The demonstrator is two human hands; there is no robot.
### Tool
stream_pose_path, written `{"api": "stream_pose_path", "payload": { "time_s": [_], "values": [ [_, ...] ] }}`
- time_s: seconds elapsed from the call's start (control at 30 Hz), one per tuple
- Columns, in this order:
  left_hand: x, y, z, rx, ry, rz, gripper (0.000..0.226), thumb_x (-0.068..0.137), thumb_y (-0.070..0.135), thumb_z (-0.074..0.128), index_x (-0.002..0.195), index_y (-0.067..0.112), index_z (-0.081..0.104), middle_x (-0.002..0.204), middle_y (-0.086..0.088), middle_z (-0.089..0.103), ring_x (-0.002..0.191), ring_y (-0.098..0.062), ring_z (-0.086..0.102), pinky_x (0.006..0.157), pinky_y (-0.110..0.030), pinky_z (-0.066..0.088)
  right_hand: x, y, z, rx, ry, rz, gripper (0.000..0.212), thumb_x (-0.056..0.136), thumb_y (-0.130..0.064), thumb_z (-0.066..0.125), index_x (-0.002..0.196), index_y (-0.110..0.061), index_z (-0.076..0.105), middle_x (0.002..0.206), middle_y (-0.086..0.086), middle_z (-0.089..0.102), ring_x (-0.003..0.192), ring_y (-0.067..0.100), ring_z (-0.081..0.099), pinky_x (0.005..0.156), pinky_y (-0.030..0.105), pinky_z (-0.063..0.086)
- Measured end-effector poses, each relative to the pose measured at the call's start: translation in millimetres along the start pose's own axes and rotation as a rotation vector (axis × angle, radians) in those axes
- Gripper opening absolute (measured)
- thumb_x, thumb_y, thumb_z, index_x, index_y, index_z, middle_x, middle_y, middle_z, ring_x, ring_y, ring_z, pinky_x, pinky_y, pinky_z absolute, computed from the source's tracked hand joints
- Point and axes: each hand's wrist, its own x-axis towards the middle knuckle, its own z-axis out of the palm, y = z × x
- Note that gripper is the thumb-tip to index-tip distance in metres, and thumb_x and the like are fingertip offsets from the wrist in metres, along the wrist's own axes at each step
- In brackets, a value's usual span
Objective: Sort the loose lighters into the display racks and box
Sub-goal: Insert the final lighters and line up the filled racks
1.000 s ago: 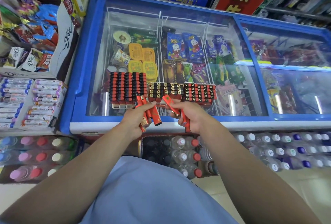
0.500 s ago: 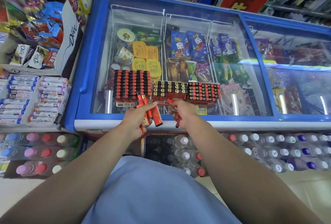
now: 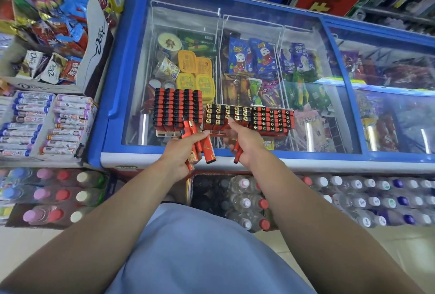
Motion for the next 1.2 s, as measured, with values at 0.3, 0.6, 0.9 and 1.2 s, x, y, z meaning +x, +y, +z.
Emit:
{"api": "stream_pose_path", "payload": {
  "time_s": [0.3, 0.6, 0.9, 1.2],
  "values": [
    [0, 0, -2, 0.016, -0.011, 0.015, 0.033, 0.078, 0.023, 0.088, 0.104, 0.011, 0.071, 0.086, -0.006, 0.075, 0.066, -0.013, 0.063, 0.055, -0.023, 0.049, -2, -2, -4, 0.034, -0.039, 0.085, 0.033, 0.094, -0.041, 0.071, 0.1, -0.009, 0.066, 0.069, 0.004, 0.059, 0.046, 0.013, 0.05, 0.045, 0.023, 0.045],
    [2, -3, 9, 0.036, -0.044, 0.009, 0.032, 0.078, 0.021, 0.088, 0.103, 0.01, 0.071, 0.078, -0.003, 0.073, 0.059, -0.011, 0.062, 0.047, -0.021, 0.049, -18, 2, -31, 0.3, -0.346, 0.122, 0.021, 0.106, -0.01, 0.05, 0.113, 0.005, 0.062, 0.093, 0.016, 0.074, 0.08, 0.021, 0.072, 0.068, 0.025, 0.06],
    [2, -7, 6, 0.024, -0.041, 0.011, 0.022, 0.079, 0.021, 0.087, 0.094, 0.014, 0.072, 0.077, -0.003, 0.072, 0.057, -0.01, 0.061, 0.045, -0.02, 0.047, -26, 1, -24, 0.235, -0.312, 0.059, 0.037, 0.101, -0.031, 0.061, 0.125, -0.002, 0.064, 0.099, 0.007, 0.077, 0.075, 0.015, 0.075, 0.047, 0.02, 0.054],
    [-4, -12, -21, -0.063, 0.042, 0.004, 0.039, 0.078, 0.023, 0.087, 0.11, 0.009, 0.07, 0.072, -0.003, 0.07, 0.047, -0.01, 0.06, 0.041, -0.02, 0.046, -26, 9, -1, -0.245, -0.211, -0.133, 0.034, 0.092, -0.045, 0.072, 0.101, -0.011, 0.07, 0.056, -0.01, 0.059, 0.046, 0.004, 0.043, 0.041, 0.018, 0.031]
  ]
}}
